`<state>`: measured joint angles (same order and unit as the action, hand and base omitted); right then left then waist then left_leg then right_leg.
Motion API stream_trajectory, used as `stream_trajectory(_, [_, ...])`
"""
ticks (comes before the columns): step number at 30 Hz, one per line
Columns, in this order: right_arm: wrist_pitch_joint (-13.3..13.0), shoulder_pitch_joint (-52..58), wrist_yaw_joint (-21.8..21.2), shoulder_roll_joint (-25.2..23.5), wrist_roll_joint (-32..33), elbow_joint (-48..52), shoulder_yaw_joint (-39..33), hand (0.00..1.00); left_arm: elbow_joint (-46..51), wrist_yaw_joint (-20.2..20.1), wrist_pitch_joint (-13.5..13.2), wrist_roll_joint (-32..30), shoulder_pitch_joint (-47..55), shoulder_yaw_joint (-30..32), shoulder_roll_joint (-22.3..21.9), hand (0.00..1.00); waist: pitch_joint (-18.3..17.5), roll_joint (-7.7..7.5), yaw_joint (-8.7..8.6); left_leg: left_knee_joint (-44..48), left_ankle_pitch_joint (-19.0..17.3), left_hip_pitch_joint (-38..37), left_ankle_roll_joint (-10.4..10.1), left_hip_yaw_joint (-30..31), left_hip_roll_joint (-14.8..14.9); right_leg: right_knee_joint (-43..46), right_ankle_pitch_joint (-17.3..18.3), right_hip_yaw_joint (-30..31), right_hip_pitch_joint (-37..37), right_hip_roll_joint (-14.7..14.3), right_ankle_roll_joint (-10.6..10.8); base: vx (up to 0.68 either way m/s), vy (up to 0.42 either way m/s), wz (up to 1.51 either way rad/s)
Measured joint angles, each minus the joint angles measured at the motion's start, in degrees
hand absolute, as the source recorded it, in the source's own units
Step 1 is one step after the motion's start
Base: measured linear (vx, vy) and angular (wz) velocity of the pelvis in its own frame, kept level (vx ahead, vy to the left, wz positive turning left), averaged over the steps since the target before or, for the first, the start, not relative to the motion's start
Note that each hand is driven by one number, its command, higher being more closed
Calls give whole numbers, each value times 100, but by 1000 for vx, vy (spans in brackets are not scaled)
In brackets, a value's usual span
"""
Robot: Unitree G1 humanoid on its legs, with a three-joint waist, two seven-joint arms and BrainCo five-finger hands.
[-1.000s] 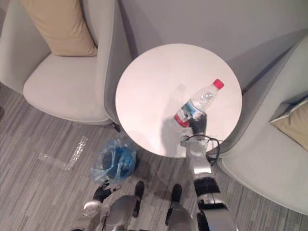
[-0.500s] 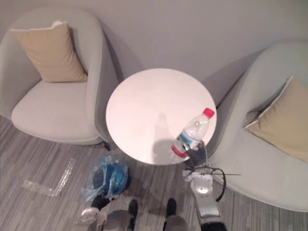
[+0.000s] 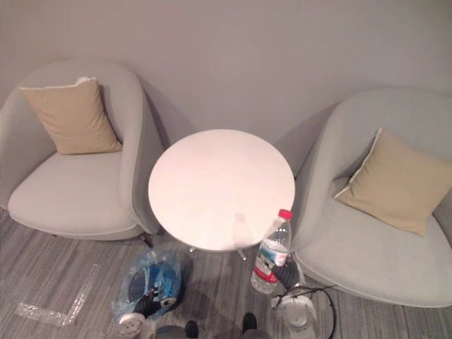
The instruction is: Gather rubbish on tea table into small bin, then transfer packed bag to large trash can.
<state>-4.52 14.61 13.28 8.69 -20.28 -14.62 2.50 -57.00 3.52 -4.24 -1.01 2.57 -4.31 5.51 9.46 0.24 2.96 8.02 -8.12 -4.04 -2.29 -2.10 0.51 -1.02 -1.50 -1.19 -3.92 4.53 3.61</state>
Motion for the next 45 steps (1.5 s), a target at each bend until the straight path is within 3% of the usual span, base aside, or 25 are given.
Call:
stream_trajectory(3, [3,-101,-12,30,0,-48,76,100,14,-8,-6,2,10,-13,21,0,6,-18,6,44,11,12,16,-74,-12,503,161,58,268,18,16,-80,5,-12])
stream_trajectory(5, [18,-171,-9,29,4,-204,165,100,42,-16,-14,5,-19,-146,110,0,30,-113,-12,246,12,198,29,91,-135,1491,621,-5,676,162,77,-149,-26,33])
stream_trajectory(7, [61,-187,-7,34,5,-210,217,100,81,-9,-12,10,-22,-185,138,0,43,-145,-10,325,35,308,68,296,-242,1694,787,-49,729,292,164,-133,-29,68])
stream_trajectory(10, [60,-382,23,30,4,-208,297,100,158,25,-3,20,-22,-179,108,0,32,-76,26,248,236,649,108,614,-318,1633,850,-74,863,314,243,-120,-31,68])
stream_trajectory(14, [58,-682,106,36,25,-205,323,100,245,128,-6,119,-22,-175,-6,0,47,132,89,-35,561,1021,-40,1040,-297,989,556,-185,873,156,130,-91,-42,64])
stream_trajectory(16, [58,-905,144,76,30,-195,320,100,300,136,-17,117,-28,-184,-102,0,203,386,122,-84,766,1217,-151,1269,-267,875,350,-242,871,25,-28,-68,-51,66])
stream_trajectory(17, [58,-899,146,89,30,-183,318,100,299,136,-16,116,-29,-184,-121,0,202,416,111,-107,745,1251,-121,1305,-258,849,319,-280,864,17,-65,-67,-62,75])
stream_trajectory(18, [60,-905,150,72,39,-171,317,100,284,145,-32,115,-32,-176,-126,0,192,437,89,-234,667,1315,15,738,-39,743,229,-562,855,80,-136,-57,-15,101])
stream_trajectory(19, [65,-942,179,1,63,-119,265,100,277,133,-30,85,-62,-174,-125,0,214,359,23,249,444,1548,259,111,132,693,198,-905,880,262,-183,-75,-8,105])
stream_trajectory(22, [82,-950,264,36,129,-78,62,100,233,130,-26,-20,-95,-181,-135,0,218,378,-14,1578,238,1604,185,-591,433,719,188,-1268,802,452,-196,-78,9,75])
stream_trajectory(23, [97,-939,320,46,177,0,-20,100,178,134,-7,-75,-86,-182,-155,0,197,413,-45,1674,57,1360,99,-861,649,737,199,-1397,781,488,-169,-60,49,54])
stream_trajectory(26, [116,-968,369,36,242,26,-141,100,118,140,30,-163,-102,-244,-175,0,129,518,-145,1079,-283,1168,-63,-1208,779,658,161,-1669,777,487,60,-82,170,65])
stream_trajectory(28, [137,-935,355,-119,249,18,-118,100,129,152,43,-167,-122,-276,-41,0,128,262,-122,496,-126,1031,-57,-1147,448,321,-2,-1721,659,637,208,-77,172,60])
stream_trajectory(31, [135,-931,332,-261,248,3,9,100,122,171,63,-173,-117,-403,-27,0,108,242,-106,404,-89,885,56,-1048,185,288,-52,-1711,464,841,307,-35,133,25])
stream_trajectory(35, [135,-949,260,-369,245,-148,118,100,127,190,61,-159,-103,-376,-13,0,139,187,-50,573,-372,896,172,-1031,6,971,497,-1521,685,1064,452,23,99,8])
stream_trajectory(36, [152,-937,241,-397,238,-272,126,100,139,193,59,-118,-104,-349,10,0,148,167,-53,794,-543,896,188,-967,-26,1323,764,-1376,750,1121,437,93,63,12])
stream_trajectory(39, [209,-847,222,-398,238,-289,219,100,133,235,63,-100,-93,-344,91,0,129,63,-84,1021,-718,860,239,-727,-116,2120,971,-1086,896,1183,319,156,29,26])
stream_trajectory(40, [231,-832,201,-394,236,-295,219,100,121,256,67,-103,-91,-346,92,0,135,77,-157,964,-752,728,287,-554,-69,2835,909,-1022,1206,1170,145,211,10,49])
stream_trajectory(41, [231,-814,194,-394,234,-306,218,100,119,263,70,-97,-91,-344,89,0,139,103,-196,936,-733,679,252,-464,-7,2976,1023,-981,1304,1089,59,237,-43,53])
stream_trajectory(42, [224,-819,176,-397,234,-365,242,100,112,279,74,-93,-85,-339,87,0,158,133,-232,839,-705,582,210,-335,114,2883,1193,-899,1378,778,64,249,-112,48])
stream_trajectory(44, [218,-835,146,-387,235,-483,256,100,32,284,73,-91,-108,-337,109,0,155,82,-244,679,-660,395,131,-126,228,2533,1204,-811,1517,277,-14,301,-168,65])
stream_trajectory(45, [221,-773,148,-374,235,-484,244,100,-4,279,71,-90,-99,-341,122,0,117,-32,-260,650,-626,320,68,83,142,1806,796,-654,1501,5,-166,259,-170,79])
